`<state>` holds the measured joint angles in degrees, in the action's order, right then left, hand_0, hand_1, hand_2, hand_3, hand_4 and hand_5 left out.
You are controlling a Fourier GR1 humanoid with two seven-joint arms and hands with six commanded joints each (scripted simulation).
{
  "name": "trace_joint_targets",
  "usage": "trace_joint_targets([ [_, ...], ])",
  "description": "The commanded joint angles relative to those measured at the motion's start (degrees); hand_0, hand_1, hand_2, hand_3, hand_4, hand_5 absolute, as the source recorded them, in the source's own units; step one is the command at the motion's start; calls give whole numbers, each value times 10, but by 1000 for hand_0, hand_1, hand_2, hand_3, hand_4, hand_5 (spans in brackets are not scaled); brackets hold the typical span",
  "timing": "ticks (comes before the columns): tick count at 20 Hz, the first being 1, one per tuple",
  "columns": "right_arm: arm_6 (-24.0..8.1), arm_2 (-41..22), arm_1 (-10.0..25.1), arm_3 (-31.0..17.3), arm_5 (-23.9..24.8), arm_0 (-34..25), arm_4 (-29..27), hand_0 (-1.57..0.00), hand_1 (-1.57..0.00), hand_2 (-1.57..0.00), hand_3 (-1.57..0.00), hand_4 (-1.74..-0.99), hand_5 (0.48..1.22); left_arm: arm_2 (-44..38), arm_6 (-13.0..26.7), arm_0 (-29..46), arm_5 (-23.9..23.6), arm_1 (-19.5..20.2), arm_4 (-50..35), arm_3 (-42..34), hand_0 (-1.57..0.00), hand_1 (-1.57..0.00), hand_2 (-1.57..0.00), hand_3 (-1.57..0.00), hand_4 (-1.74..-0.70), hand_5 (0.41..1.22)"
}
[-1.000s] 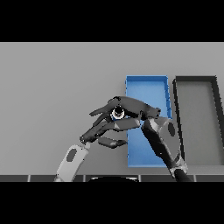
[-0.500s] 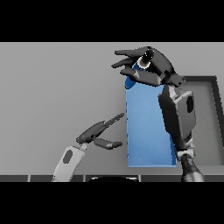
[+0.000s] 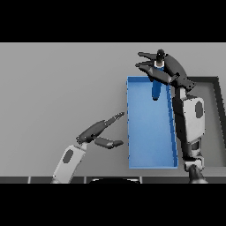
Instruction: Pick up the blue pipe and place it into the blue bin.
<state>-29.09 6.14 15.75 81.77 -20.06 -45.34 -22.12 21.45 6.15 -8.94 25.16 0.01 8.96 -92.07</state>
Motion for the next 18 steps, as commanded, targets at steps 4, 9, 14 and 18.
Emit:
trace_joint_targets([
  [4,-37,-2,-7,-1,22,50,49,-1571,-1571,-1571,-1571,-1500,1221,6,-16,2,-5,0,12,3,1,1,1,1,-927,463],
  [9,-58,-13,-6,-36,56,98,81,-1571,-1571,-1571,-1571,-1498,1221,5,-19,6,-12,3,18,-3,1,1,1,1,-928,470],
  [14,-58,-96,39,-97,104,125,18,-1571,-1571,-1571,-804,-1616,1221,4,-29,1,-15,6,24,1,1,1,1,1,-922,481],
  [18,-58,-219,103,-144,194,114,-93,-1571,-1571,-1518,-455,-1626,1161,5,-25,0,-17,3,24,-2,1,1,1,1,-920,491],
])
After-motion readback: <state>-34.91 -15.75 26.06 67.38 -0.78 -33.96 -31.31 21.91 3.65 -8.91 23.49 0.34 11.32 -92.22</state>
